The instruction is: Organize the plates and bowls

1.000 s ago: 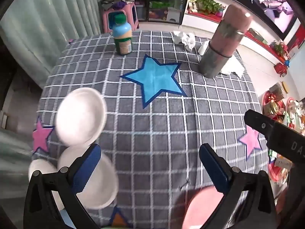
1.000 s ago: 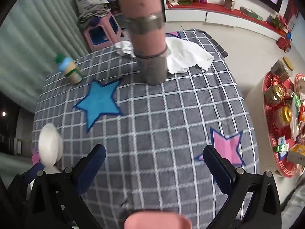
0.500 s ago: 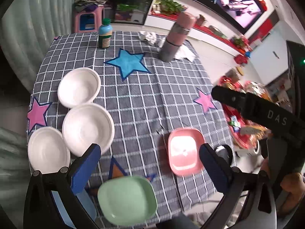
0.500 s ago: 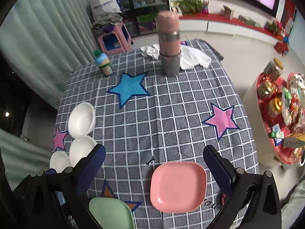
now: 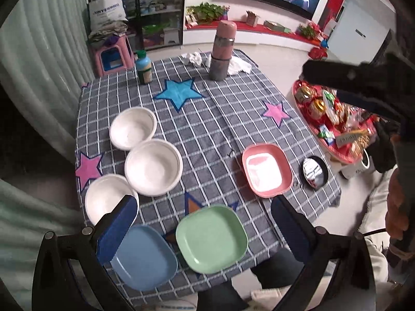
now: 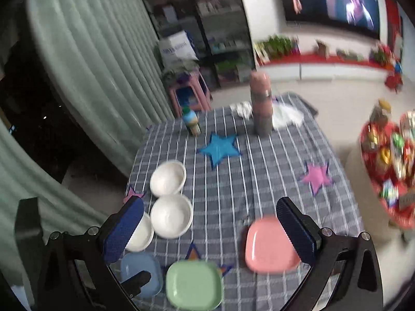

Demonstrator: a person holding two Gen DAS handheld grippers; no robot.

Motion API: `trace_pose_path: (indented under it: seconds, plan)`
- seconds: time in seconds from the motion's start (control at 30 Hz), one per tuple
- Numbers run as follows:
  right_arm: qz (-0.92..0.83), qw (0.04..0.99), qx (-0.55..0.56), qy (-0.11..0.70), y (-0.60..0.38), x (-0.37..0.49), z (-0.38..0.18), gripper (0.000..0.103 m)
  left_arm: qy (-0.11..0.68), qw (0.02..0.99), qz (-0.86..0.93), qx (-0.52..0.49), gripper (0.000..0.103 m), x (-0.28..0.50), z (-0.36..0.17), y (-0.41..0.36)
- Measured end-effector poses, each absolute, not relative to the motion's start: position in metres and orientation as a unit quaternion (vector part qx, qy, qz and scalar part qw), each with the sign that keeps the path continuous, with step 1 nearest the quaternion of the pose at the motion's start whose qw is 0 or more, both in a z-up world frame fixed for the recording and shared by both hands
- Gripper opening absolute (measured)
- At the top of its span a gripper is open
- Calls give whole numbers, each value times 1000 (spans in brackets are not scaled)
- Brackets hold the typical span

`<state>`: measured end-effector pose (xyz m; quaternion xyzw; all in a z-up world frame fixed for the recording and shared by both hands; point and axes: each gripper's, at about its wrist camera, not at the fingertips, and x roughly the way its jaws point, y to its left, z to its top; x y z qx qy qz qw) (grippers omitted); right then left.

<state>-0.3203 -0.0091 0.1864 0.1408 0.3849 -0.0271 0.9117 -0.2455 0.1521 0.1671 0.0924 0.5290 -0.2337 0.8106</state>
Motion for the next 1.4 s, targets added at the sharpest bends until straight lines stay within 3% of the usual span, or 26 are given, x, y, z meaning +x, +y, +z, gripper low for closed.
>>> trace_pose_path:
  seconds: [0.3,0.5,1.4]
  plan:
    - [-61,810,183,555,-8,-326,119,103,576,792,-174,100,103,-241,151,180]
    - [-47,764,186,616,2,-345,77,103,598,781,-156,90,103,-240,141,181]
    - [-65,753,166,634,16,-348,59,103,611,778,-134,67,103,-248,124,191]
